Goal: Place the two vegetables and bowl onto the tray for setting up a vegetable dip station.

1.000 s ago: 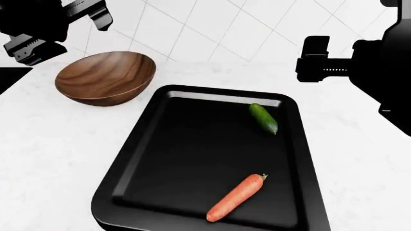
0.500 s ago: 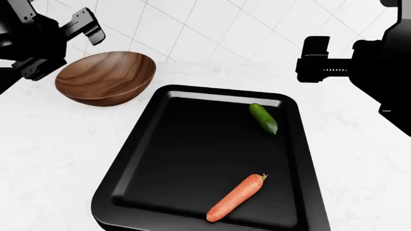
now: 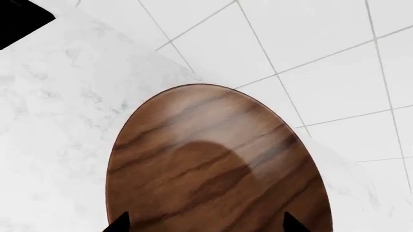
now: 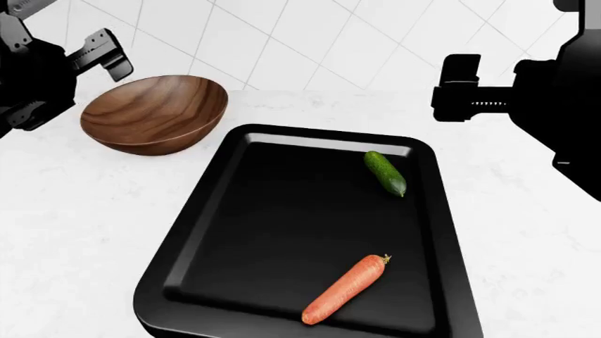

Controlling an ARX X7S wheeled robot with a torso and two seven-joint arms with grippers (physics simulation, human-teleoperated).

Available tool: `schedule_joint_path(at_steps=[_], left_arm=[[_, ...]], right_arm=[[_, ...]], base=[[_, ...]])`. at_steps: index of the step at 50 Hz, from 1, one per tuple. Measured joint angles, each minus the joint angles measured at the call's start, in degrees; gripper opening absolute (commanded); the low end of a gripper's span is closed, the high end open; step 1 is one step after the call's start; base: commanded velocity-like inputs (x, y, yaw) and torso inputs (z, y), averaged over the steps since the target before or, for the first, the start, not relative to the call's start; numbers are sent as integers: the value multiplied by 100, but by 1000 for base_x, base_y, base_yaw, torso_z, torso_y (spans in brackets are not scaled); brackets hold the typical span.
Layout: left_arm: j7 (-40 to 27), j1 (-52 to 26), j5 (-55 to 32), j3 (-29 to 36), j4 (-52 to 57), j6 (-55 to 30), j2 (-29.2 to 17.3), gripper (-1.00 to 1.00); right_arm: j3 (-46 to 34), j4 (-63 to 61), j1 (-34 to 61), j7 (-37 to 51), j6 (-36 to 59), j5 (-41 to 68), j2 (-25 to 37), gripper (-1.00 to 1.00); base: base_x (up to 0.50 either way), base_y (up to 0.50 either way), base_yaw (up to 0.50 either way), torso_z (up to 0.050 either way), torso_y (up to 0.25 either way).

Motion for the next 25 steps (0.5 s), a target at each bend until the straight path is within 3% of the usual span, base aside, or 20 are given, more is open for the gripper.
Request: schedule_joint_path(at_steps=[25], left_arm=[[-196,335,-86,-109,314,168,-420,100]], right_arm=[[-19,4,5,-7,-5,2,7,100]], base=[[0,0,0,0,0]])
